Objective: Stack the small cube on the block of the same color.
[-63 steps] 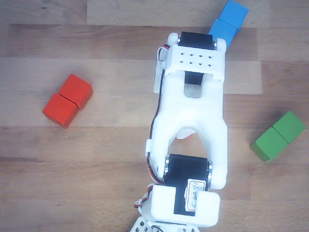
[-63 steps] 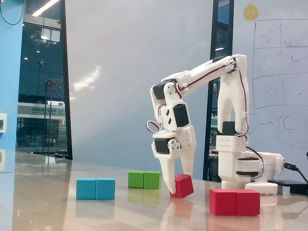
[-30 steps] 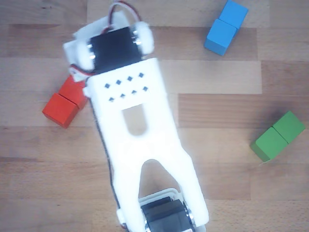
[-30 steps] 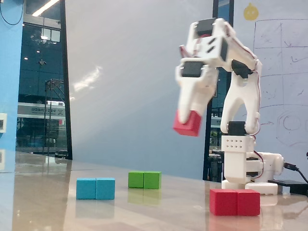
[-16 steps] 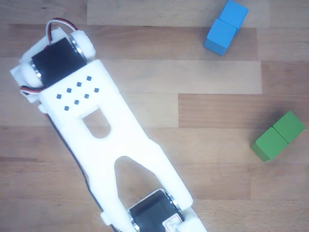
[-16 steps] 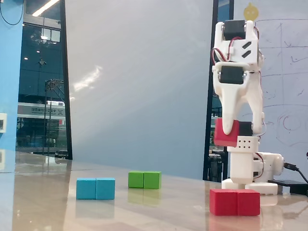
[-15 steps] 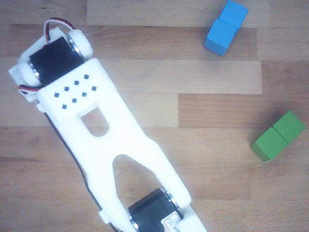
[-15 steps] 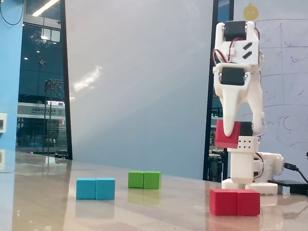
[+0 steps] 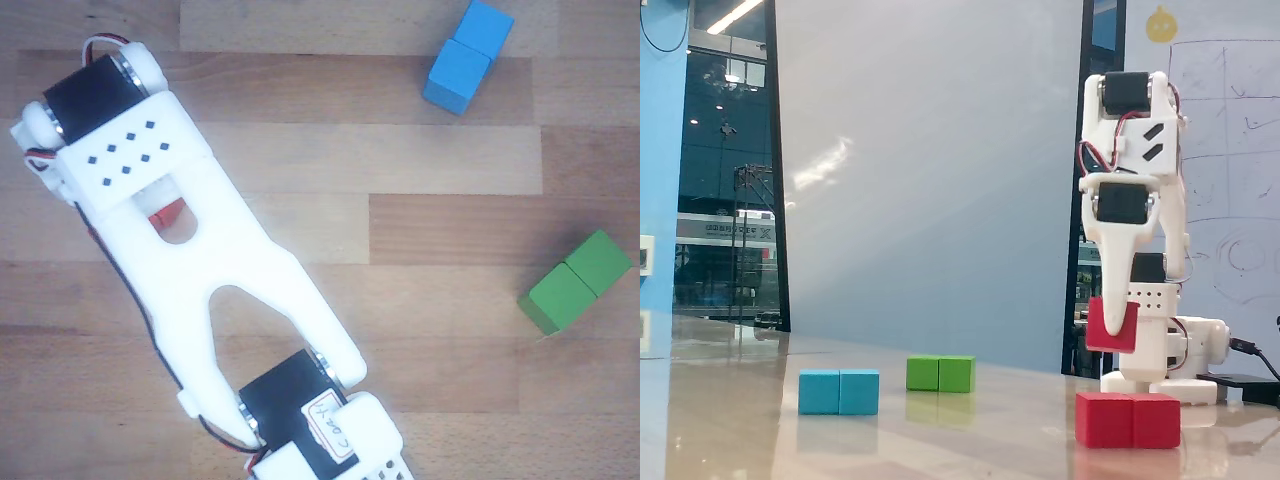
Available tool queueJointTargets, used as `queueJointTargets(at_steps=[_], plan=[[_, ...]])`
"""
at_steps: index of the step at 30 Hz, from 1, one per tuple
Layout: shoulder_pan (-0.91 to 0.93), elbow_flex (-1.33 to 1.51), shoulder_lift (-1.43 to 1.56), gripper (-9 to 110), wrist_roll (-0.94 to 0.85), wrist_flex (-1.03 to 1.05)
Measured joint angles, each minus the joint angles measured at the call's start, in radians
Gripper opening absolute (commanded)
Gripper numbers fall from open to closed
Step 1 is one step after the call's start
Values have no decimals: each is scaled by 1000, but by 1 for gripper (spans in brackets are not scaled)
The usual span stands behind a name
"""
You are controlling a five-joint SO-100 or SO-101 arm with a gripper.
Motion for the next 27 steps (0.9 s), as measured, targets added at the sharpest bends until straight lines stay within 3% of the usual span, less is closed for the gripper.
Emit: queueJointTargets(at_steps=[27], plan=[[0, 0, -129, 6, 0, 0]])
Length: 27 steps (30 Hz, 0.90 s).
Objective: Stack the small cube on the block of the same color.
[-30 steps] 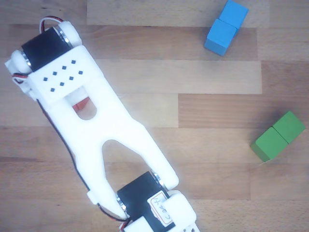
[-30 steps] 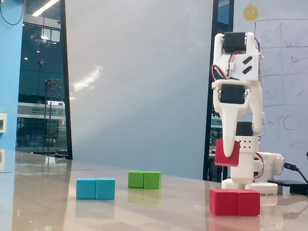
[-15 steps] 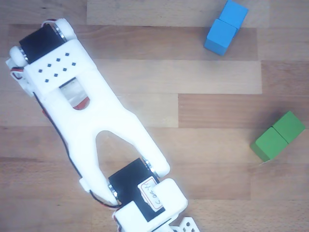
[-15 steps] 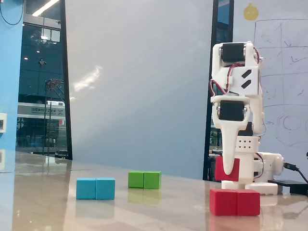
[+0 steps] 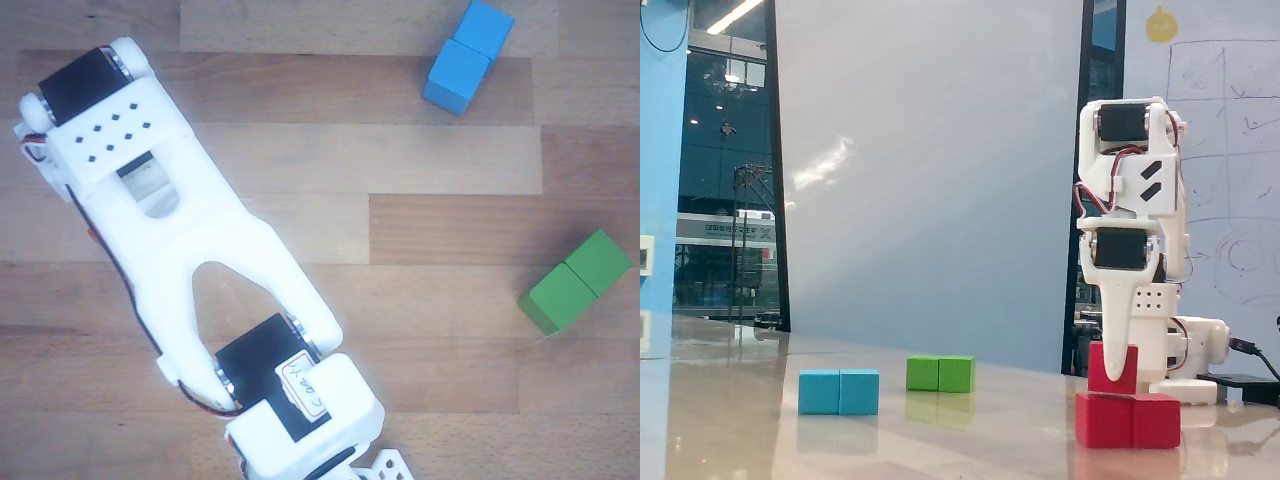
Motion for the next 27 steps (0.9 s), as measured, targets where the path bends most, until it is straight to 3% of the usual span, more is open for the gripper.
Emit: queueJointTargets(at_steps=[11, 27], plan=[[0, 0, 0, 22, 0, 0], [32, 0, 0, 24, 0, 0]])
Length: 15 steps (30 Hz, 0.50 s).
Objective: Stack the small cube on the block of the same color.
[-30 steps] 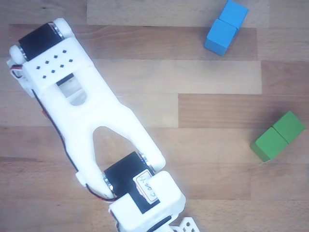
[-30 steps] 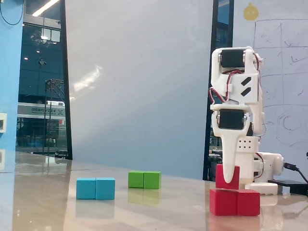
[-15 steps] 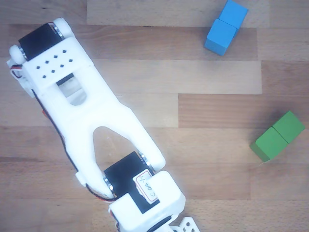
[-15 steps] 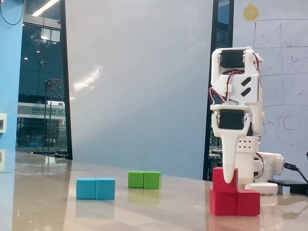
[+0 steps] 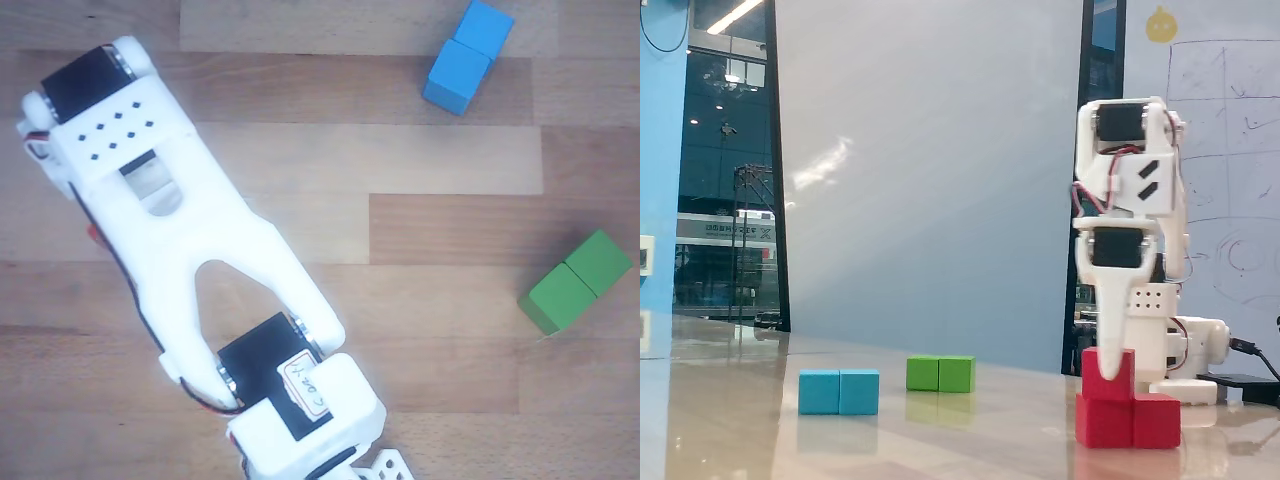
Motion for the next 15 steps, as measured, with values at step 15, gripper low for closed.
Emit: queueJointTargets(at_steps=[15], plan=[[308, 0, 0, 24, -69, 0]])
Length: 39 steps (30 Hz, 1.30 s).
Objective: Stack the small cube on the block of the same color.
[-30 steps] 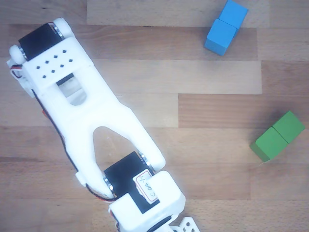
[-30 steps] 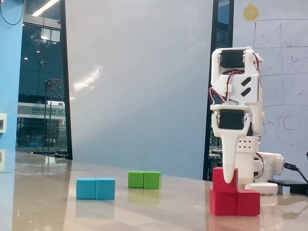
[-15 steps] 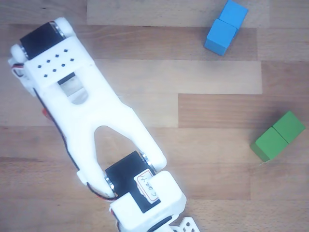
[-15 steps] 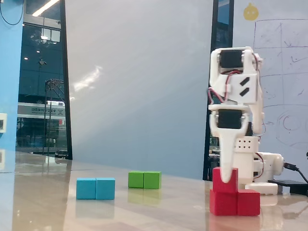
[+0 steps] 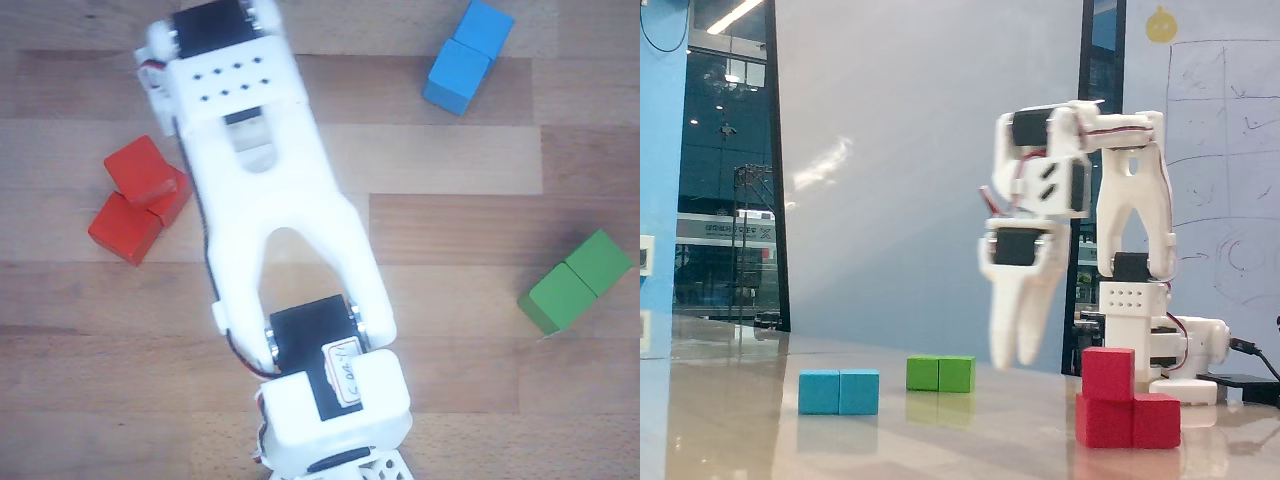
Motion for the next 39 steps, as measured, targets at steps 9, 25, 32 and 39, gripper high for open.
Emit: queueJointTargets(at_steps=[9, 25, 32, 39], plan=[[244, 0, 0, 23, -8, -112], [318, 531, 405, 23, 152, -506], [328, 781, 650, 23, 160, -541], [327, 968, 904, 17, 160, -552]])
